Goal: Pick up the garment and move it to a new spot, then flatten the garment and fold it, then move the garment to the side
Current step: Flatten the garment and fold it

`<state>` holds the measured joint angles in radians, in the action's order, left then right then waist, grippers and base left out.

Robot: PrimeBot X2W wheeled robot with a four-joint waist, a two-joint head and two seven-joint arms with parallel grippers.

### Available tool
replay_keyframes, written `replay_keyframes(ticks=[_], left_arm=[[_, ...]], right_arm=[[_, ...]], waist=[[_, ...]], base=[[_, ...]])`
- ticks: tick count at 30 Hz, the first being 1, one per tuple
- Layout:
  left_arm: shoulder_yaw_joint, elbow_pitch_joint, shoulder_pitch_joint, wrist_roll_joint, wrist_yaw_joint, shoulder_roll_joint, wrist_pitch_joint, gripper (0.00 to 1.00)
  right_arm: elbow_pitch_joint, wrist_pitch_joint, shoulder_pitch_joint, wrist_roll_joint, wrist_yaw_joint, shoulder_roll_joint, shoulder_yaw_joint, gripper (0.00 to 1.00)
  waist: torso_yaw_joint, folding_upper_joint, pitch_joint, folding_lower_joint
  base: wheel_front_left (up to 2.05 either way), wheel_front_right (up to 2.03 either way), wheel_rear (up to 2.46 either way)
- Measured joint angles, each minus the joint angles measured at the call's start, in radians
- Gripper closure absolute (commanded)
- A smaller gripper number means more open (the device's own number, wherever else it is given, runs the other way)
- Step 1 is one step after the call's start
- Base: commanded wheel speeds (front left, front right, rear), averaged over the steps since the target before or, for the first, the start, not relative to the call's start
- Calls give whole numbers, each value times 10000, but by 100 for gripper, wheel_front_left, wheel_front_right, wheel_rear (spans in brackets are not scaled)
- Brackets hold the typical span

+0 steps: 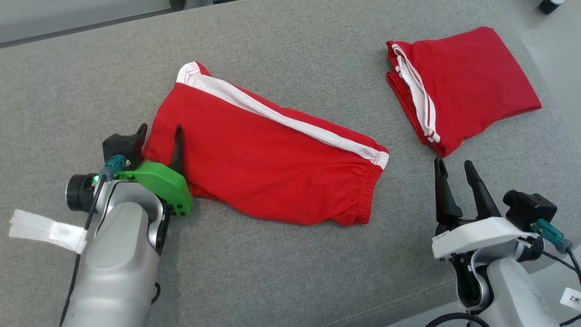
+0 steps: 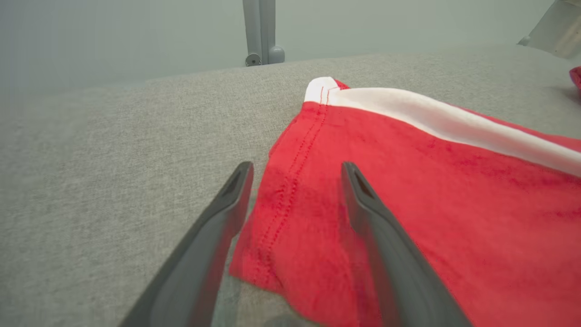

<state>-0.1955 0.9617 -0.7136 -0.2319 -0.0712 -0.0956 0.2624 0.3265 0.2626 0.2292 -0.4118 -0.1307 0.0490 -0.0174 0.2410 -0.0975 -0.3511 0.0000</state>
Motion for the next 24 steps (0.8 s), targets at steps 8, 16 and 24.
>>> replay_keyframes(ticks=[8, 16, 24], left_arm=[[211, 681, 362, -92, 276, 113, 0, 0], [136, 1156, 282, -113, 104, 176, 31, 0], [-291, 1561, 202, -153, -174, 362, 40, 70]], right_arm=[[42, 0, -152, -27, 0, -6, 13, 0], [98, 0, -151, -10, 0, -4, -163, 0], [255, 0, -175, -88, 0, -6, -311, 0]], waist=[[75, -1, 197, 0], [253, -1, 223, 0], [324, 0, 353, 0]], base=[[0, 0, 0], [0, 0, 0], [0, 0, 0]])
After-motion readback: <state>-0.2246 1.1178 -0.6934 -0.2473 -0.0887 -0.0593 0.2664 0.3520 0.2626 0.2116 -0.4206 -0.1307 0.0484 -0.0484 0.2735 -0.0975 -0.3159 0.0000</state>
